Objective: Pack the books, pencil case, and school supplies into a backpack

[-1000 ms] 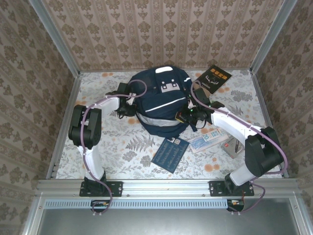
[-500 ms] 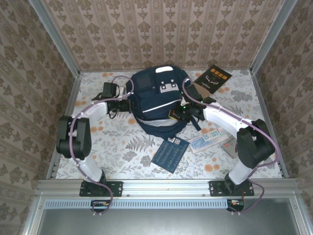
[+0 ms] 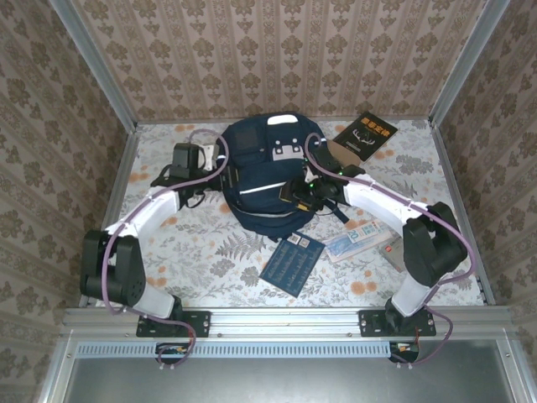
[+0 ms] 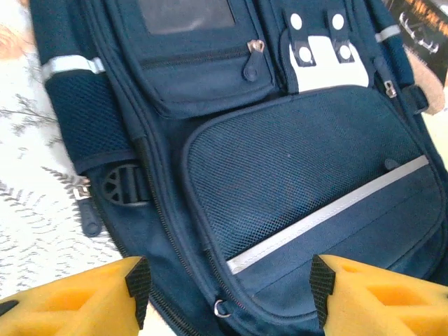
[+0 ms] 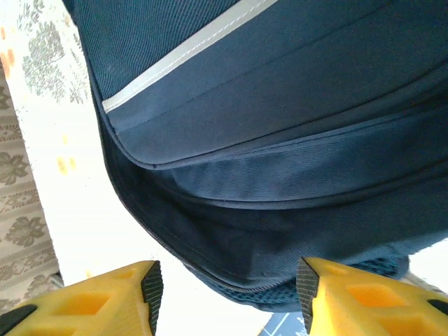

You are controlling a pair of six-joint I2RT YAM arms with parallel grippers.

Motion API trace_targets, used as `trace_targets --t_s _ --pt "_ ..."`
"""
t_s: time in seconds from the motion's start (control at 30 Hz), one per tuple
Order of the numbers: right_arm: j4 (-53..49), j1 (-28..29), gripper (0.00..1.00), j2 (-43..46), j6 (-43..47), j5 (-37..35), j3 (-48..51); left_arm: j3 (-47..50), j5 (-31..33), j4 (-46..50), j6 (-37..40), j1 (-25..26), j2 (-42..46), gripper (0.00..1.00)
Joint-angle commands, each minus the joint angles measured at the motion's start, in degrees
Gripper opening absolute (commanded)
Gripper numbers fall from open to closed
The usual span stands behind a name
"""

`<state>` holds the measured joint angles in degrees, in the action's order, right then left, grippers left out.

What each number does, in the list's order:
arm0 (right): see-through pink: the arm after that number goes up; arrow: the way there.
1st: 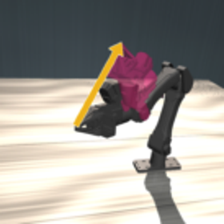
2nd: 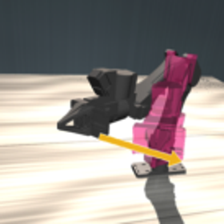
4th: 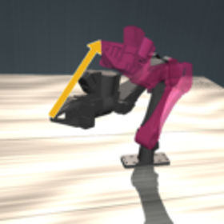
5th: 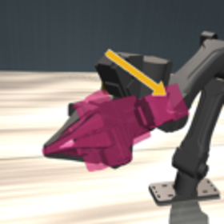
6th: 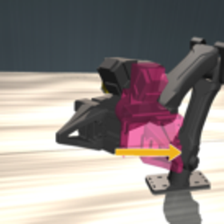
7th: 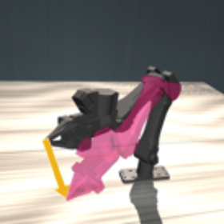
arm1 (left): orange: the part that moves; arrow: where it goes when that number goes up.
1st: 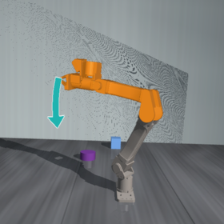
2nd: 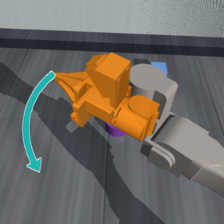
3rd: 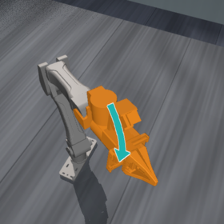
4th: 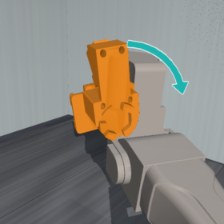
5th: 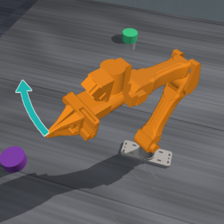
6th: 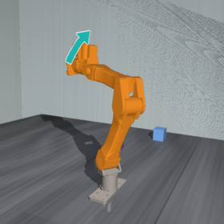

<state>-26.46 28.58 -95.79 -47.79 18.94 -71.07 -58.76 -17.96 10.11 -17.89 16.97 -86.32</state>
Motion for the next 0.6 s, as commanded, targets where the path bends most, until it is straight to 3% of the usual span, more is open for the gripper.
trace_targets --t_s 0.0,0.3,0.57 --pt "-4.04 -1.26 0.58 4.34 3.35 -5.16 1.4 -5.93 2.66 0.39 -0.45 2.47 -4.92 0.63" --pt "-3.79 -2.21 0.59 9.2 3.62 -7.95 6.16 -22.17 3.98 3.16 -1.98 4.52 -24.14 0.54" --pt "-1.75 -2.21 0.58 7.74 5.5 -7.69 9.57 -24.22 10.2 7.01 -7.04 2.87 -31.42 0.46"
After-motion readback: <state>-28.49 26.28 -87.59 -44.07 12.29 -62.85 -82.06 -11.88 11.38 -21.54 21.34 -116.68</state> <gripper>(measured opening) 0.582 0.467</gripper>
